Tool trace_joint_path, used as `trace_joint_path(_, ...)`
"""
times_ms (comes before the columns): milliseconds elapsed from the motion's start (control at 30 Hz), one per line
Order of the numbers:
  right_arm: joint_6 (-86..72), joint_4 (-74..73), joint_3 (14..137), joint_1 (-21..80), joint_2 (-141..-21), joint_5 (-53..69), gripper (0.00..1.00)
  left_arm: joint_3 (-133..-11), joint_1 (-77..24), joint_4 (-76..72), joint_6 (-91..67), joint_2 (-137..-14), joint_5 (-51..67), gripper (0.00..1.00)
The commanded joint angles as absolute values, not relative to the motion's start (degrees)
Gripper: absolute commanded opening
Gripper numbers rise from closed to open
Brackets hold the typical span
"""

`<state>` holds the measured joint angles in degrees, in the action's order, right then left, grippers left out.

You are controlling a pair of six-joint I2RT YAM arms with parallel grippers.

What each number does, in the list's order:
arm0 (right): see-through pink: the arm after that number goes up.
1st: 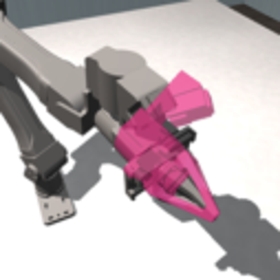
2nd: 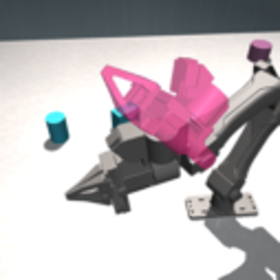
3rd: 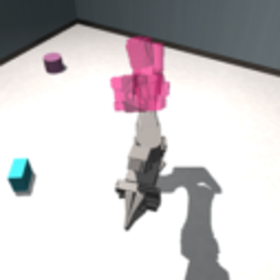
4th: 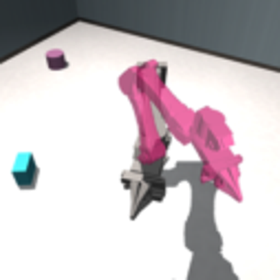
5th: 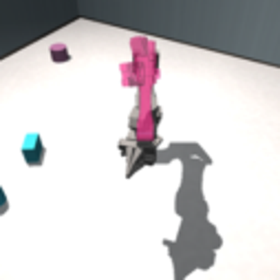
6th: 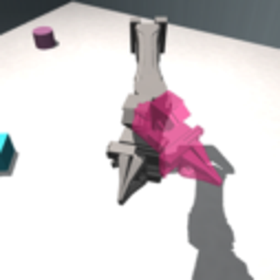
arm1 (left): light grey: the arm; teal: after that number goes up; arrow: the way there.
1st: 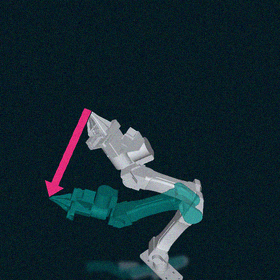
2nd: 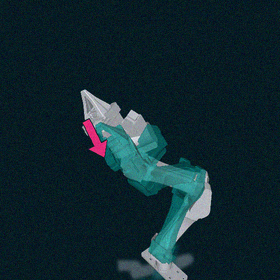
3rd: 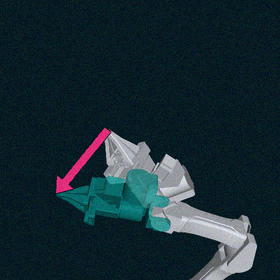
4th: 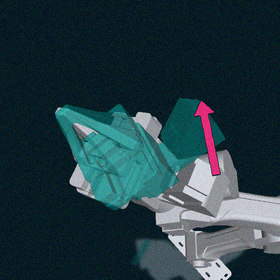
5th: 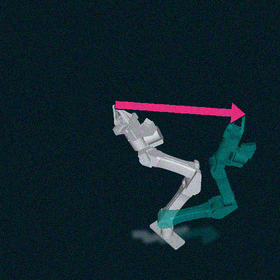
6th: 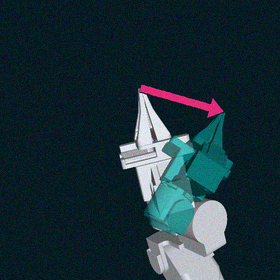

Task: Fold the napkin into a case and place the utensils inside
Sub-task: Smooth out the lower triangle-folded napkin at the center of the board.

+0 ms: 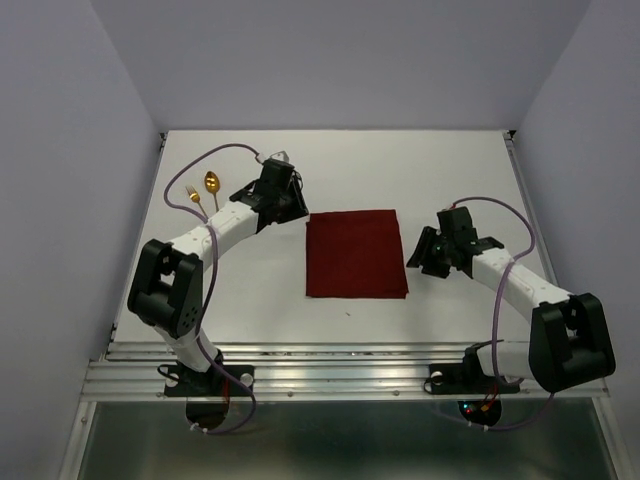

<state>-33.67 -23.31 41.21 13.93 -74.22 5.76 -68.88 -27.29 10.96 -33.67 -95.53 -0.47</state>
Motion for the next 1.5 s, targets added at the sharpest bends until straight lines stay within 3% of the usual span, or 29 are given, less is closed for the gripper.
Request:
trace_joint_path(0, -35.8, -22.9, 38.4, 14.2, -72.6, 10.4, 0.52, -65.9, -27.5, 11.6, -34.4, -91.3, -2.7, 0.46)
trace_joint_path(233, -36.3, -20.3, 35.7, 14.7, -74.3, 14.3, 0.43, -63.9, -27.5, 11.1, -35.0, -90.4, -2.1, 0.46)
trace_joint_path(800, -36.1, -18.5, 35.4, 15.7, -77.4, 15.0, 0.38, -63.1, -27.5, 10.0, -34.6, -92.0, -0.9, 0.45)
trace_joint_path(967, -36.4, -18.1, 35.9, 16.3, -78.0, 14.9, 0.31, -63.0, -27.5, 9.9, -34.5, -92.3, -0.9, 0.45)
trace_joint_path(1233, -36.2, -19.2, 36.8, 16.3, -77.5, 14.1, 0.11, -63.2, -27.5, 9.8, -34.5, -92.9, -0.6, 0.45)
trace_joint_path(1467, -35.2, -22.2, 39.3, 16.8, -75.9, 13.2, 0.04, -63.6, -27.5, 9.8, -34.4, -93.3, -0.6, 0.45)
